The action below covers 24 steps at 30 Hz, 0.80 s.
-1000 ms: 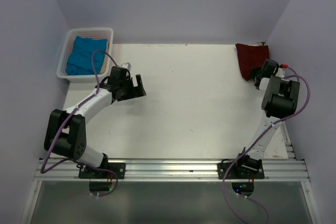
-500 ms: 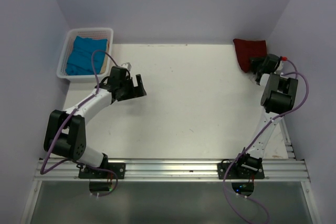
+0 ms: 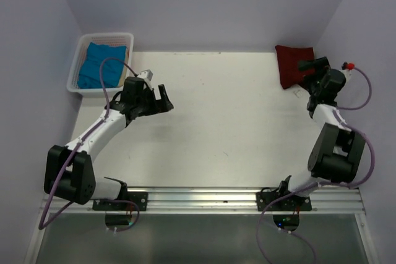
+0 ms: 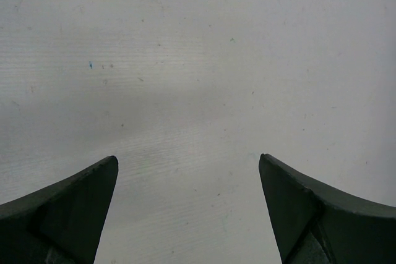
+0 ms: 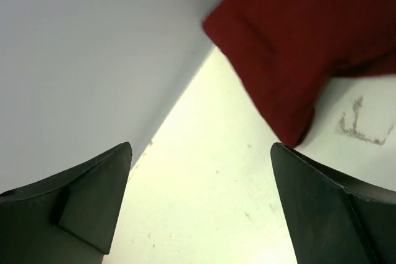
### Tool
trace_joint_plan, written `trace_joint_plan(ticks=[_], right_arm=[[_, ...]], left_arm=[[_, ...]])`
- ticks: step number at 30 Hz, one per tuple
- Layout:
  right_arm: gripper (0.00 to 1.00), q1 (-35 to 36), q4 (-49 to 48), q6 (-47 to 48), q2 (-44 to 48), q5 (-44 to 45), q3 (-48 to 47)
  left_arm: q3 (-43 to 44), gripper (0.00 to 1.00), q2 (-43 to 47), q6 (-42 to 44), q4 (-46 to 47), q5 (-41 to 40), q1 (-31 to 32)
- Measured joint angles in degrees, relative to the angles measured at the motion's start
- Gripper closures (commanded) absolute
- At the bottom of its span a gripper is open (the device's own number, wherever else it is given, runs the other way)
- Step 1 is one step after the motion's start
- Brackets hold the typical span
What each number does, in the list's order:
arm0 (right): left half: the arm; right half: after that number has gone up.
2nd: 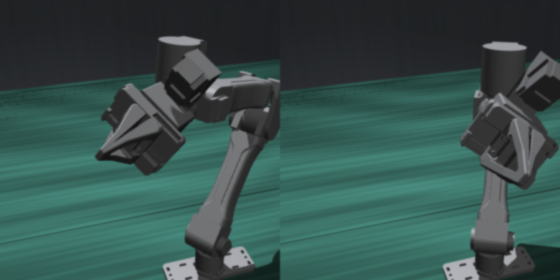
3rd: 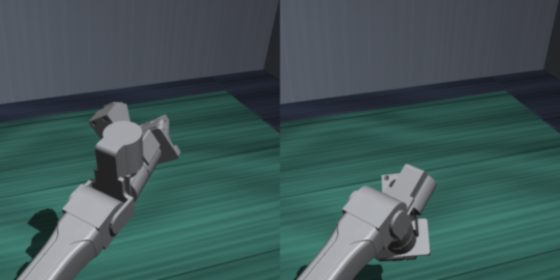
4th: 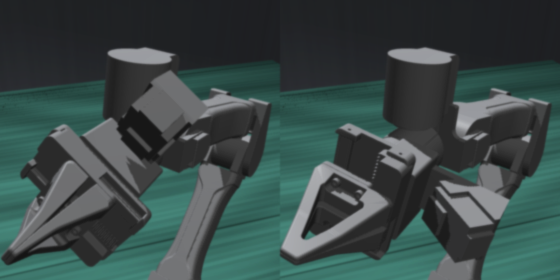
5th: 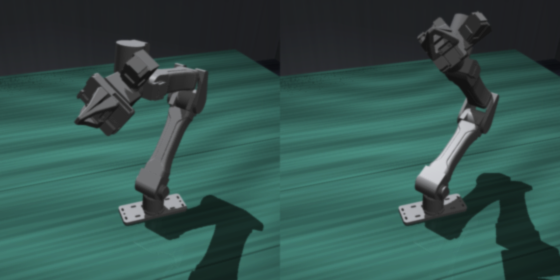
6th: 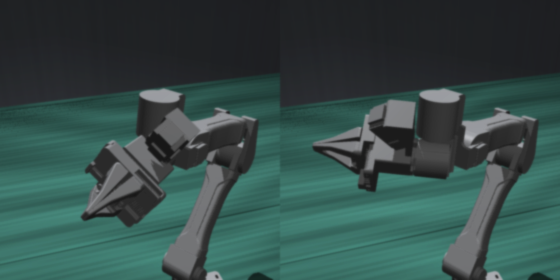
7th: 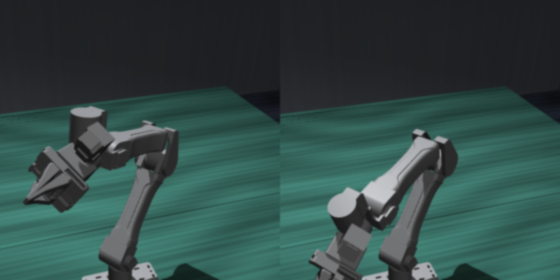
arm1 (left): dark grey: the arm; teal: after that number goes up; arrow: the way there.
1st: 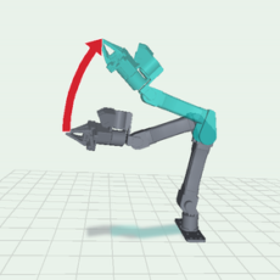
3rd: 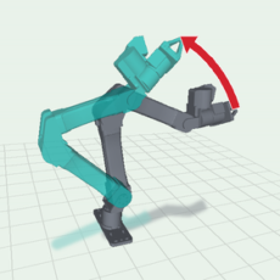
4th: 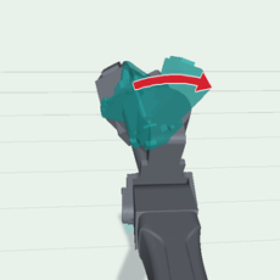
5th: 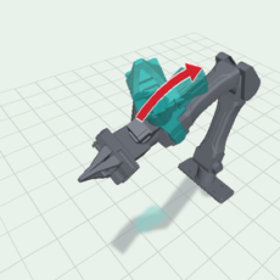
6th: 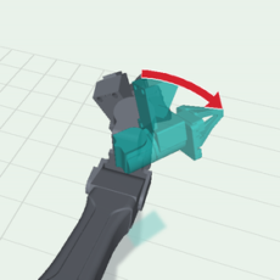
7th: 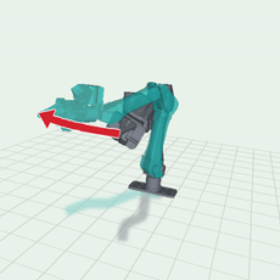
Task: Fold and stack the t-shirts
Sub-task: Neatly place the folded tshirt to the corner
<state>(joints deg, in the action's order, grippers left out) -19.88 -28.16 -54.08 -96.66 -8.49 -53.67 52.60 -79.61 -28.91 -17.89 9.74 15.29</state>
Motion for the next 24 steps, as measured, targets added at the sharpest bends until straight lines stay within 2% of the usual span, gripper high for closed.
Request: trace_joint_plan(ticks=[4,7,9,14,17,24], right_arm=[[0.01,0.5,10.2,7.3,15.8,-1.2,-1.7],[0.01,3.7,16.6,13.0,19.4,-5.9,-5.1],[0.01,8.4,21.2,16.5,18.9,-8.2,-6.3],[0.01,26.8,36.0,25.5,12.0,-12.5,-9.5],[0.01,34.2,41.6,28.4,9.7,-14.5,-10.1],[0.01,40.6,45.4,31.5,8.1,-16.5,-10.1]], left_arm=[[0.0,0.00,5.2,0.0,0.2,1.0,0.0],[-0.2,0.00,9.2,0.0,1.1,1.9,0.0],[-0.8,0.00,11.3,0.0,2.3,2.4,0.0],[-1.0,0.00,12.9,0.5,3.1,3.2,0.0],[-1.0,0.00,12.9,1.0,2.8,3.2,0.0],[-3.1,0.00,17.4,1.6,3.3,2.9,0.0]])
